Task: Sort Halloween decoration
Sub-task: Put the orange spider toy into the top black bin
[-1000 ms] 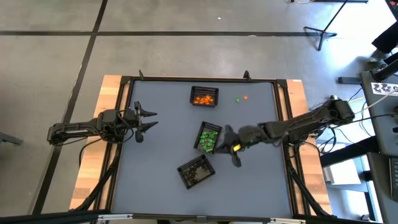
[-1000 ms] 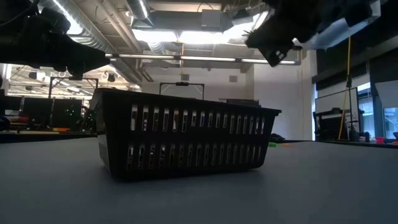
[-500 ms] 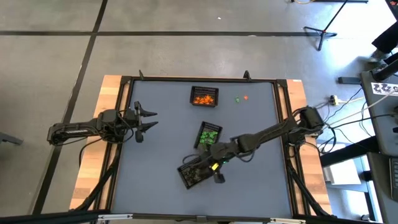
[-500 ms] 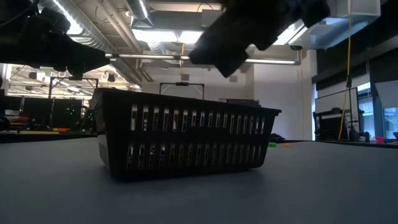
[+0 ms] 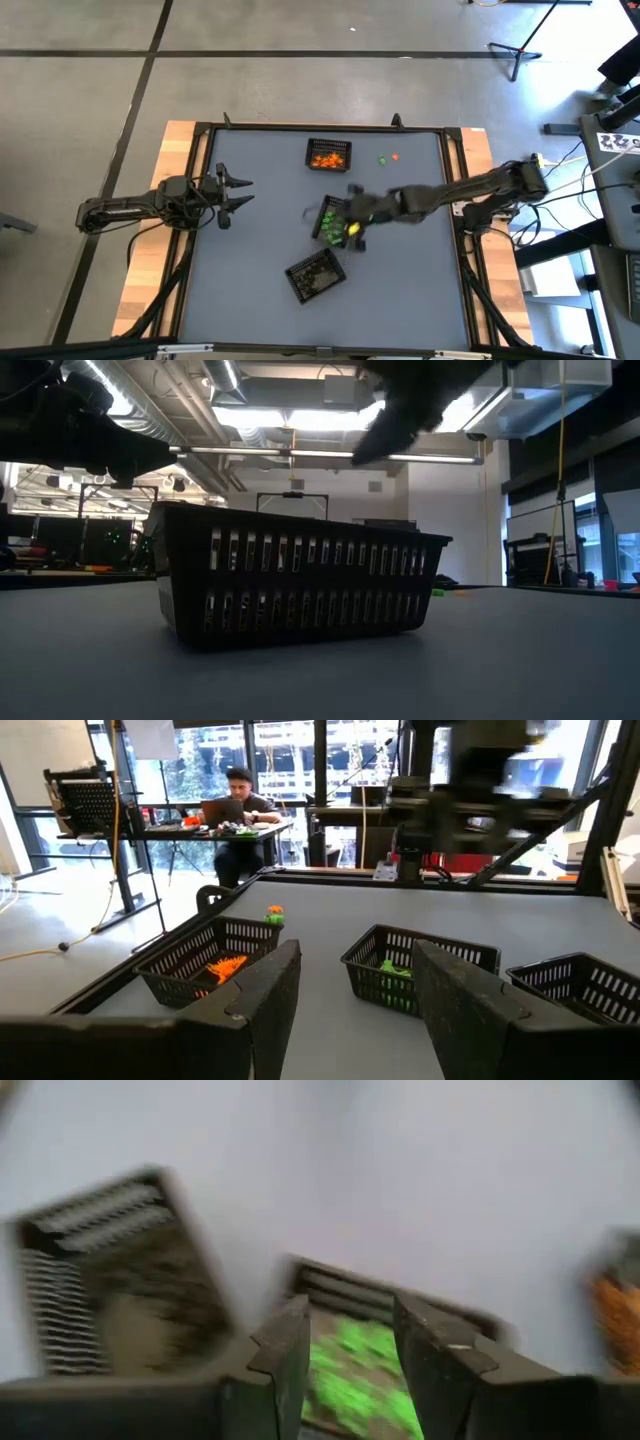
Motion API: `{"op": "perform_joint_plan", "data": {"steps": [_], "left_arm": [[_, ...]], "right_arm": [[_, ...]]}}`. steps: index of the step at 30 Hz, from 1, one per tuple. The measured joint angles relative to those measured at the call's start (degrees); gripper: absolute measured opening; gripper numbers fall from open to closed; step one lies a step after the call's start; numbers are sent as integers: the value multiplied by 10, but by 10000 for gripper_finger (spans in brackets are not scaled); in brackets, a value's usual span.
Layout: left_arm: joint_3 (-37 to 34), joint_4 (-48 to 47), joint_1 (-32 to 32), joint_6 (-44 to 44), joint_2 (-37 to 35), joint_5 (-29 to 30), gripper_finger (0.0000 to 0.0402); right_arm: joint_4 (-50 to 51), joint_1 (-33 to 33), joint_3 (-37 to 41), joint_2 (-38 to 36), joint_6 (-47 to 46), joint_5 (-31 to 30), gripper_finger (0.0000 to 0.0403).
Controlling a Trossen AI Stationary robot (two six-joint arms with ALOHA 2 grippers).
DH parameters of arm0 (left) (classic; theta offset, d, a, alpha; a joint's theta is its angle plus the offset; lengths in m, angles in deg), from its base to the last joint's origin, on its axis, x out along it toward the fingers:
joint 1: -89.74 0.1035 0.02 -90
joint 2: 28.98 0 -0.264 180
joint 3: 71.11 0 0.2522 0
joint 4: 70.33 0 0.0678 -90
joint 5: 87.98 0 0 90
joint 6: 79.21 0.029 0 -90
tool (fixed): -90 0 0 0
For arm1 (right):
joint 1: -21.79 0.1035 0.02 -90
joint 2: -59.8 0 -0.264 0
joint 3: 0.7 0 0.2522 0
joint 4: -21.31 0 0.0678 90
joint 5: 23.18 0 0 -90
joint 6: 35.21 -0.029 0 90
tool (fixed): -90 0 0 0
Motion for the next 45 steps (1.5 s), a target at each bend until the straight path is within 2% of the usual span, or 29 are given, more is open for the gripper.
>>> {"op": "perform_joint_plan", "data": {"steps": [5, 7, 11, 13, 15, 18, 22, 28, 34, 38, 41, 45], "left_arm": [[0, 0, 0, 0, 0, 0, 189], [0, 0, 0, 0, 0, 0, 189], [0, 0, 0, 0, 0, 0, 189], [0, 0, 0, 0, 0, 0, 189], [0, 0, 0, 0, 0, 0, 189], [0, 0, 0, 0, 0, 0, 189], [0, 0, 0, 0, 0, 1, 189], [0, 0, 0, 0, 0, 0, 189], [0, 0, 0, 0, 0, -1, 189], [0, 0, 0, 0, 0, 0, 189], [0, 0, 0, 0, 0, 0, 189], [0, 0, 0, 0, 0, 0, 189]], "right_arm": [[0, -104, 105, -99, -1, -24, 145], [-1, -153, 153, -135, -5, -65, 145], [-13, -265, 241, -183, -27, -187, 145], [-30, -323, 275, -186, -43, -214, 145], [-52, -382, 301, -182, -52, -181, 145], [-93, -455, 322, -163, -64, -99, 145], [-120, -520, 326, -128, -62, -43, 145], [-162, -557, 325, -68, -48, 19, 145], [-170, -556, 324, -11, -47, 18, 145], [-175, -543, 323, -8, -46, -1, 144], [-175, -544, 324, -12, -46, 3, 125], [-174, -544, 324, -18, -37, 9, 69]]}}
